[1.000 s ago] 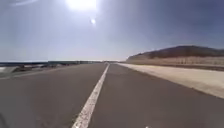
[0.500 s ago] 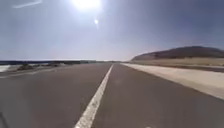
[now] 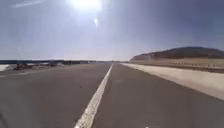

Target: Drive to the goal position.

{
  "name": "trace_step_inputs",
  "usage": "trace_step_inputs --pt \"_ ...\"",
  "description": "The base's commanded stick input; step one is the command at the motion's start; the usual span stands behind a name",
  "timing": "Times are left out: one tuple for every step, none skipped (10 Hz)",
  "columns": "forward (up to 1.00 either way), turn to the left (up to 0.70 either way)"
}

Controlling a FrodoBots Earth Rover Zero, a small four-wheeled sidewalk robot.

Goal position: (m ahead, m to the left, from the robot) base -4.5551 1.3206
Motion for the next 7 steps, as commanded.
trace_step_inputs --pt "1.0 0.0" --pt "1.0 0.0" --pt "1.0 0.0" --pt "1.0 0.0" --pt "1.0 0.0" --pt "1.0 0.0" --pt "1.0 0.0"
